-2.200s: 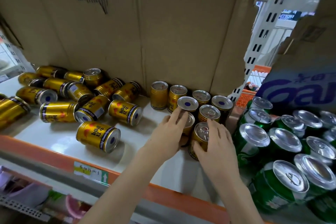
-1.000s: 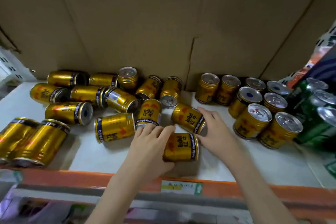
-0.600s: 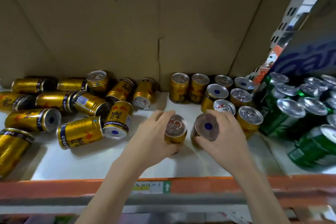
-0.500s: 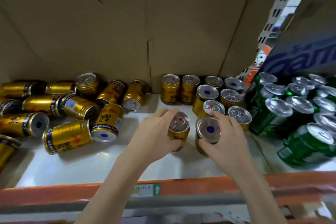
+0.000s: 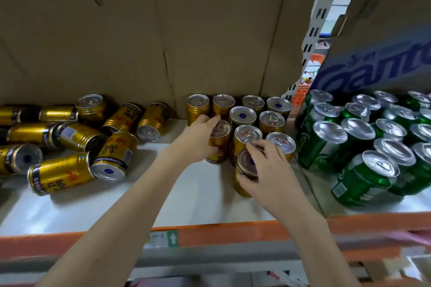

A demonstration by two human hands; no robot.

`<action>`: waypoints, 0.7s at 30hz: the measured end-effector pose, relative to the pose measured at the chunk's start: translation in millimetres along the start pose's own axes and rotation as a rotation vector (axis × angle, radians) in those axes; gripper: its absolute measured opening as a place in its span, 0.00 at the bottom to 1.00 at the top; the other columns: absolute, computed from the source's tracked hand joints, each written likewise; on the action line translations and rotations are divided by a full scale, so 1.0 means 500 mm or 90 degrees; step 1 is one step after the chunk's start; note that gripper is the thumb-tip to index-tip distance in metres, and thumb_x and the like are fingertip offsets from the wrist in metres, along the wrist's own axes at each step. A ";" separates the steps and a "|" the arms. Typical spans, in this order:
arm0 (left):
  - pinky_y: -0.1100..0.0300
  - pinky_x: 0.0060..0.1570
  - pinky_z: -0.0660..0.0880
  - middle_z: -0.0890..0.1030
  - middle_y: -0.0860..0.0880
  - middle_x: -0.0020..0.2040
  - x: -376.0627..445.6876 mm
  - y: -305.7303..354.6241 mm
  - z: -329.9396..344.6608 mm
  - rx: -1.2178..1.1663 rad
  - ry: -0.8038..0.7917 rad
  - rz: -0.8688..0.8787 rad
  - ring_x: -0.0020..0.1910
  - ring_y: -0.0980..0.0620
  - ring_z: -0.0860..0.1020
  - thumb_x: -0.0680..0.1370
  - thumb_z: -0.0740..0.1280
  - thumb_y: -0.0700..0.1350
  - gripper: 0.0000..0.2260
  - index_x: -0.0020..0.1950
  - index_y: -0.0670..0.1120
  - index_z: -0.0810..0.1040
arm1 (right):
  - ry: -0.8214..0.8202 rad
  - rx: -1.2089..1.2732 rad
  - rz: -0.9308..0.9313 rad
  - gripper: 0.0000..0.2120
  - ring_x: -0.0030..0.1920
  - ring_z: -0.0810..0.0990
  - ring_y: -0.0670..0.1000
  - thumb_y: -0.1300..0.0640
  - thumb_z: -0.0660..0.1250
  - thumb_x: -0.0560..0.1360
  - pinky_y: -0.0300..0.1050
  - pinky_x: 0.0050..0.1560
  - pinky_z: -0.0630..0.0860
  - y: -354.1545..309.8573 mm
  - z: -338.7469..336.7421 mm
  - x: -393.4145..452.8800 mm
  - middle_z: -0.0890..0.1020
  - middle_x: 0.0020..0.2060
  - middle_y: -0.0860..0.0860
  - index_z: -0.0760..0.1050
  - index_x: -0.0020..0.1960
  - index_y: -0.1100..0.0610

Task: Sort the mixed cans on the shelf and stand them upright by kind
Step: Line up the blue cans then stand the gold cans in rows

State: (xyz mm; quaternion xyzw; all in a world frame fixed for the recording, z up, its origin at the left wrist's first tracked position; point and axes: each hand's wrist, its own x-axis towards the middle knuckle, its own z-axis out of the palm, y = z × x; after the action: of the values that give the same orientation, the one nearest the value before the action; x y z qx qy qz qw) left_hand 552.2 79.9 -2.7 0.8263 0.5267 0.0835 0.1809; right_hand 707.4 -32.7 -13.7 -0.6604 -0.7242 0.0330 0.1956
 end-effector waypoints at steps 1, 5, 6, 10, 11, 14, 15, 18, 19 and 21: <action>0.54 0.64 0.66 0.59 0.47 0.74 -0.002 0.001 0.003 -0.002 0.003 -0.006 0.69 0.44 0.65 0.73 0.71 0.44 0.39 0.77 0.51 0.50 | -0.001 -0.004 -0.004 0.31 0.67 0.61 0.51 0.48 0.66 0.73 0.41 0.67 0.58 -0.001 -0.001 0.000 0.66 0.66 0.51 0.62 0.73 0.56; 0.48 0.63 0.70 0.58 0.46 0.75 -0.022 -0.006 0.018 0.053 0.020 -0.042 0.69 0.42 0.66 0.73 0.71 0.47 0.42 0.77 0.51 0.46 | -0.016 -0.027 -0.007 0.30 0.68 0.61 0.52 0.45 0.65 0.74 0.43 0.68 0.58 -0.012 -0.009 0.004 0.65 0.67 0.51 0.63 0.72 0.56; 0.48 0.63 0.70 0.58 0.46 0.75 -0.029 -0.010 0.015 0.061 0.030 -0.055 0.69 0.42 0.66 0.73 0.71 0.49 0.42 0.77 0.51 0.47 | -0.018 -0.027 -0.009 0.30 0.68 0.62 0.52 0.45 0.65 0.74 0.44 0.68 0.58 -0.017 -0.012 0.006 0.66 0.67 0.52 0.64 0.72 0.56; 0.51 0.61 0.71 0.67 0.47 0.71 -0.076 -0.041 -0.027 0.065 0.085 -0.095 0.67 0.45 0.68 0.74 0.69 0.56 0.34 0.74 0.49 0.59 | 0.016 0.000 -0.051 0.25 0.67 0.64 0.53 0.47 0.66 0.74 0.46 0.65 0.61 -0.058 -0.014 0.029 0.69 0.65 0.52 0.69 0.68 0.56; 0.51 0.60 0.72 0.69 0.47 0.69 -0.093 -0.055 -0.042 0.070 0.098 -0.100 0.65 0.46 0.70 0.74 0.68 0.56 0.31 0.73 0.48 0.62 | 0.013 0.000 -0.061 0.24 0.67 0.63 0.52 0.47 0.65 0.75 0.46 0.65 0.62 -0.072 -0.010 0.036 0.69 0.65 0.52 0.68 0.68 0.55; 0.51 0.56 0.73 0.74 0.46 0.63 -0.147 -0.117 -0.083 0.101 0.155 -0.119 0.60 0.45 0.72 0.74 0.67 0.56 0.25 0.68 0.47 0.69 | 0.006 0.004 -0.100 0.24 0.67 0.63 0.52 0.47 0.63 0.76 0.46 0.66 0.61 -0.122 0.015 0.061 0.69 0.65 0.52 0.67 0.69 0.55; 0.51 0.57 0.72 0.73 0.46 0.63 -0.167 -0.141 -0.096 0.111 0.167 -0.132 0.61 0.44 0.71 0.75 0.67 0.55 0.25 0.68 0.47 0.69 | 0.002 0.005 -0.115 0.24 0.67 0.63 0.52 0.47 0.62 0.76 0.45 0.65 0.61 -0.143 0.027 0.071 0.69 0.65 0.52 0.67 0.69 0.56; 0.50 0.61 0.68 0.70 0.47 0.67 -0.229 -0.215 -0.123 0.160 0.181 -0.168 0.64 0.44 0.67 0.75 0.66 0.55 0.27 0.71 0.47 0.65 | -0.047 0.018 -0.148 0.25 0.69 0.61 0.52 0.47 0.61 0.77 0.45 0.67 0.59 -0.217 0.073 0.100 0.67 0.66 0.52 0.63 0.72 0.54; 0.50 0.61 0.68 0.69 0.47 0.68 -0.252 -0.243 -0.127 0.175 0.176 -0.186 0.65 0.44 0.67 0.75 0.66 0.55 0.28 0.72 0.48 0.64 | -0.063 0.021 -0.159 0.26 0.69 0.60 0.52 0.47 0.61 0.77 0.46 0.68 0.59 -0.244 0.091 0.108 0.67 0.67 0.52 0.62 0.72 0.53; 0.50 0.61 0.67 0.67 0.47 0.69 -0.298 -0.297 -0.124 0.184 0.164 -0.234 0.66 0.43 0.65 0.74 0.67 0.56 0.31 0.73 0.48 0.62 | -0.093 0.022 -0.177 0.28 0.70 0.59 0.52 0.46 0.61 0.77 0.46 0.69 0.58 -0.295 0.127 0.121 0.64 0.69 0.52 0.58 0.74 0.52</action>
State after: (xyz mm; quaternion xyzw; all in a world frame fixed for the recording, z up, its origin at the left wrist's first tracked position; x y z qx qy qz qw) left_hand 342.7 15.2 4.7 0.7167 0.6930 0.0778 0.0046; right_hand 544.2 20.8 -12.5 -0.5462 -0.8202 0.0660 0.1569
